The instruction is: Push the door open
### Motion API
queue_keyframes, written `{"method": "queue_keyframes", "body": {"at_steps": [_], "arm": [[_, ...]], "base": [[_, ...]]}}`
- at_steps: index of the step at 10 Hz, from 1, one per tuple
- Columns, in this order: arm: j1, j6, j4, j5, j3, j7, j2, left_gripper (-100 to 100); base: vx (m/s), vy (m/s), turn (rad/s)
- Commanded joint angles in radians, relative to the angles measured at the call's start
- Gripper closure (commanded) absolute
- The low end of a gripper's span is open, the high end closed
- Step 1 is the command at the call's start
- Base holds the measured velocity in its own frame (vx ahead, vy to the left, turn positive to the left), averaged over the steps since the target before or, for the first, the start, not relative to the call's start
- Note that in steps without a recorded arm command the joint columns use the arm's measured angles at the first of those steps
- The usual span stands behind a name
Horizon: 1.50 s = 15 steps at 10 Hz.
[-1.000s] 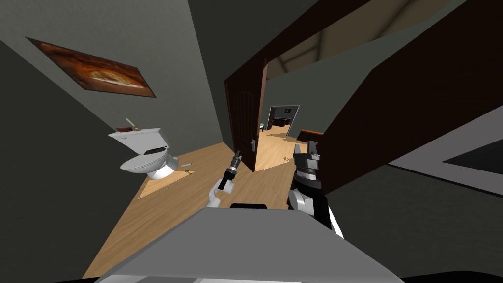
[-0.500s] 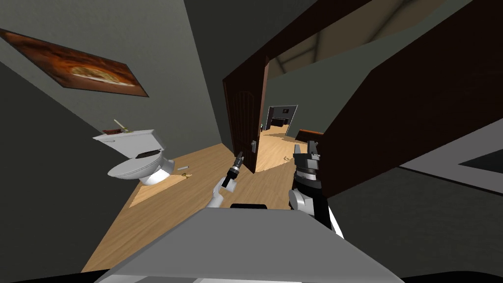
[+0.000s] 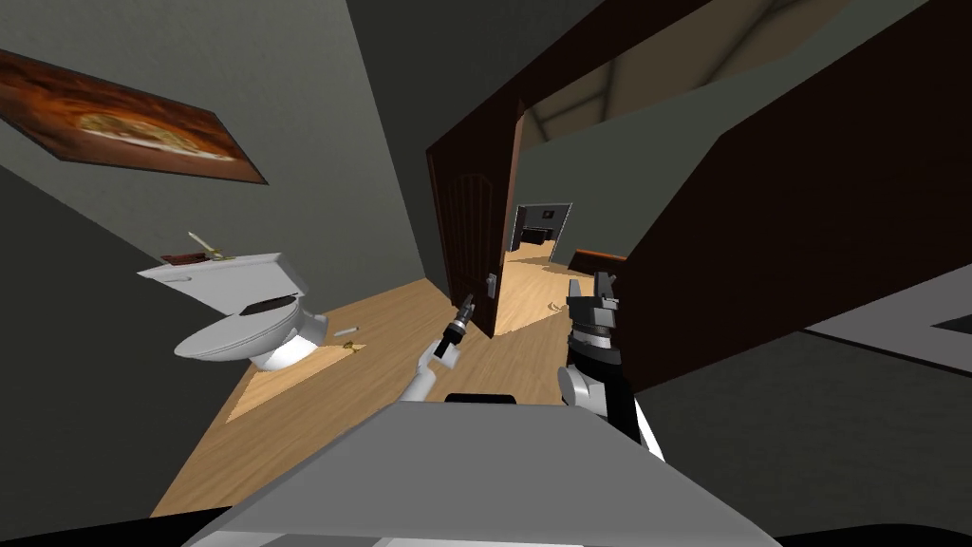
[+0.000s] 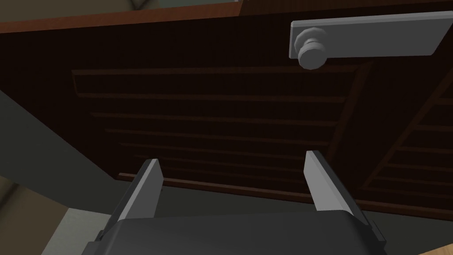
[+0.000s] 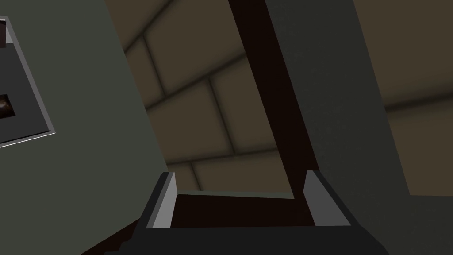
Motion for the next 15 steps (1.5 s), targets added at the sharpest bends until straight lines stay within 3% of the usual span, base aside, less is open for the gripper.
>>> {"method": "queue_keyframes", "body": {"at_steps": [1, 15], "arm": [[-0.017, 0.002, 0.028, -0.005, -0.009, 0.007, -0.003, -100], [-0.187, 0.005, 0.299, -0.033, -0.070, 0.060, -0.046, -100]], "base": [[0.083, 0.083, -0.050], [0.078, 0.074, -0.052]]}}
